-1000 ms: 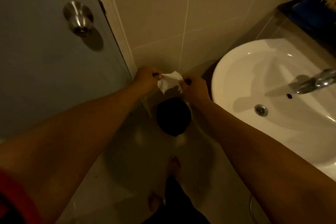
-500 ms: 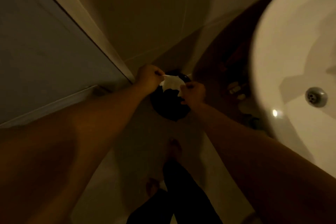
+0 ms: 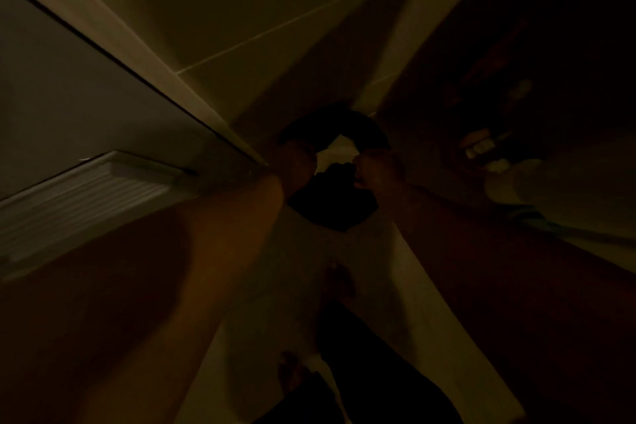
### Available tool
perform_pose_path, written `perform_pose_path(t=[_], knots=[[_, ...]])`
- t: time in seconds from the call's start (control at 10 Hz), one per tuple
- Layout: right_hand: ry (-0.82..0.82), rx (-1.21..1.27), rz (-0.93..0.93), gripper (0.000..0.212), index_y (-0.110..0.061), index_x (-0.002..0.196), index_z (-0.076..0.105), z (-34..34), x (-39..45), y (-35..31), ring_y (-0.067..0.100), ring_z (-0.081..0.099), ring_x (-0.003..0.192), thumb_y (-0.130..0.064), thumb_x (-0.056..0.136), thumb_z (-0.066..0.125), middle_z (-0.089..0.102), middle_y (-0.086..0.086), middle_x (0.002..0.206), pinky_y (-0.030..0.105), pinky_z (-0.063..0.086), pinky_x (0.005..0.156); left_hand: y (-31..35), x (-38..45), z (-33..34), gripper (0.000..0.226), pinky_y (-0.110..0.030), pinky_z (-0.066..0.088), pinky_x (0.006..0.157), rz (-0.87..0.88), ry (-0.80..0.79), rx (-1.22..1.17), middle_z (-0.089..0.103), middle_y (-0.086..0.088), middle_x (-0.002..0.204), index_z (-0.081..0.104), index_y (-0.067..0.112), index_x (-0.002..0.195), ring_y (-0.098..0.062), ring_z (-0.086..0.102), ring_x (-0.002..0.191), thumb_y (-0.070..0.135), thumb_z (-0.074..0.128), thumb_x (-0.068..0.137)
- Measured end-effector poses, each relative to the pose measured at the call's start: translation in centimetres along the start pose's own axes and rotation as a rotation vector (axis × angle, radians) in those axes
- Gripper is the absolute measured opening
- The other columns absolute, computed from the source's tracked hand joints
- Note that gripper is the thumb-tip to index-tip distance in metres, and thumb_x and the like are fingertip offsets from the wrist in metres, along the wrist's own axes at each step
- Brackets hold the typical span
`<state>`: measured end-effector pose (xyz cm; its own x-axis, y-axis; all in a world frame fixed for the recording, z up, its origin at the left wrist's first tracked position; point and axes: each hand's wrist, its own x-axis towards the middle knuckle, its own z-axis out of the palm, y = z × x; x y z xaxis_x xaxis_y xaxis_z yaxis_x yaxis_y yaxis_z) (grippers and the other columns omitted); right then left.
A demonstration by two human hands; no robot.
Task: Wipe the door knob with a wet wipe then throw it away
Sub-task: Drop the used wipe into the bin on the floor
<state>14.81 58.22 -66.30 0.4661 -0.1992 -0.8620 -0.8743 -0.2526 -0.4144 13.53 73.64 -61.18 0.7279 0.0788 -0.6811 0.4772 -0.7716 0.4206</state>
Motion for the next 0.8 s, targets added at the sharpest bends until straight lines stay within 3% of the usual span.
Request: perform_pose_path(t=[0.1, 0.2, 0.3, 0.4, 0.5, 0.6, 0.7, 0.8], knots=[[0.011, -0.105, -0.086, 0.038, -0.01, 0.129, 0.055, -1.2, -4.1, -1.3, 0.034, 0.055, 0.116, -0.022, 0.093, 0.056, 0.06, 0.012, 0.105, 0.047, 0.052, 0.092, 0.5, -2.6, -1.9, 0.035, -0.032, 0.043, 0.101, -0.02, 0.01, -0.01, 0.058, -0.017, 0.134, 0.058, 0.003, 0.129, -0.031, 0.054, 0.125, 0.013, 0.044, 0.099], [0.002, -0.176, -0.177, 0.033, -0.005, 0.128, 0.055, -2.6, -10.8, -2.6, 0.032, 0.052, 0.119, -0.017, 0.097, 0.052, 0.055, 0.013, 0.113, 0.043, 0.046, 0.097, 1.3, -4.6, -3.5, 0.032, -0.031, 0.043, 0.093, 0.003, 0.007, -0.005, 0.065, -0.011, 0.122, 0.062, 0.009, 0.125, -0.022, 0.061, 0.106, 0.012, 0.045, 0.098], [-0.008, -0.338, -0.27, 0.027, -0.001, 0.119, 0.059, -4.2, -15.0, -3.3, 0.024, 0.051, 0.104, -0.015, 0.099, 0.048, 0.052, 0.006, 0.103, 0.036, 0.042, 0.091, 2.6, -8.6, -6.3, 0.027, -0.025, 0.04, 0.079, 0.01, -0.014, -0.009, 0.049, 0.013, 0.076, 0.055, 0.032, 0.082, -0.005, 0.046, 0.069, 0.011, 0.047, 0.097], [-0.008, -0.446, -0.367, 0.029, 0.0, 0.119, 0.06, -5.5, -20.7, -5.6, 0.033, 0.058, 0.113, -0.015, 0.097, 0.047, 0.063, 0.013, 0.109, 0.036, 0.044, 0.092, 4.3, -12.8, -9.7, 0.033, -0.028, 0.036, 0.059, 0.064, -0.074, 0.124, 0.039, 0.0, 0.065, 0.044, 0.014, 0.066, -0.013, 0.04, 0.059, 0.016, 0.043, 0.099], [-0.024, -0.561, -0.42, 0.039, -0.01, 0.135, 0.052, -7.5, -27.1, -8.1, 0.032, 0.057, 0.118, -0.022, 0.099, 0.045, 0.057, 0.015, 0.131, 0.036, 0.046, 0.092, 7.4, -18.4, -13.8, 0.029, -0.03, 0.036, 0.068, 0.122, -0.041, 0.2, 0.045, -0.006, 0.071, 0.05, 0.012, 0.074, -0.018, 0.046, 0.064, 0.018, 0.04, 0.1], [-0.01, -0.622, -0.544, 0.037, -0.005, 0.132, 0.053, -10.0, -35.0, -10.8, 0.031, 0.059, 0.11, -0.022, 0.101, 0.043, 0.058, 0.017, 0.129, 0.032, 0.047, 0.081, 10.1, -24.5, -18.0, 0.035, -0.029, 0.037, 0.076, 0.159, 0.003, 0.332, 0.046, -0.001, 0.072, 0.053, 0.016, 0.073, -0.017, 0.05, 0.072, 0.022, 0.035, 0.102], [0.043, -0.676, -0.677, 0.04, -0.005, 0.137, 0.048, -12.9, -41.9, -13.1, 0.033, 0.049, 0.127, -0.022, 0.102, 0.041, 0.05, 0.018, 0.14, 0.034, 0.04, 0.099, 12.7, -31.1, -22.0, 0.038, -0.039, 0.046, 0.096, 0.224, 0.027, 0.419, 0.061, -0.018, 0.119, 0.063, 0.007, 0.111, -0.033, 0.057, 0.111, 0.028, 0.033, 0.102], [0.091, -0.721, -0.726, 0.043, -0.003, 0.141, 0.042, -15.8, -48.6, -15.1, 0.034, 0.041, 0.134, -0.023, 0.102, 0.04, 0.042, 0.019, 0.148, 0.034, 0.034, 0.107, 15.7, -38.2, -25.7, 0.046, -0.041, 0.034, 0.113, 0.272, 0.065, 0.524, 0.039, -0.018, 0.15, 0.044, 0.004, 0.141, -0.034, 0.041, 0.136, 0.027, 0.031, 0.104]])
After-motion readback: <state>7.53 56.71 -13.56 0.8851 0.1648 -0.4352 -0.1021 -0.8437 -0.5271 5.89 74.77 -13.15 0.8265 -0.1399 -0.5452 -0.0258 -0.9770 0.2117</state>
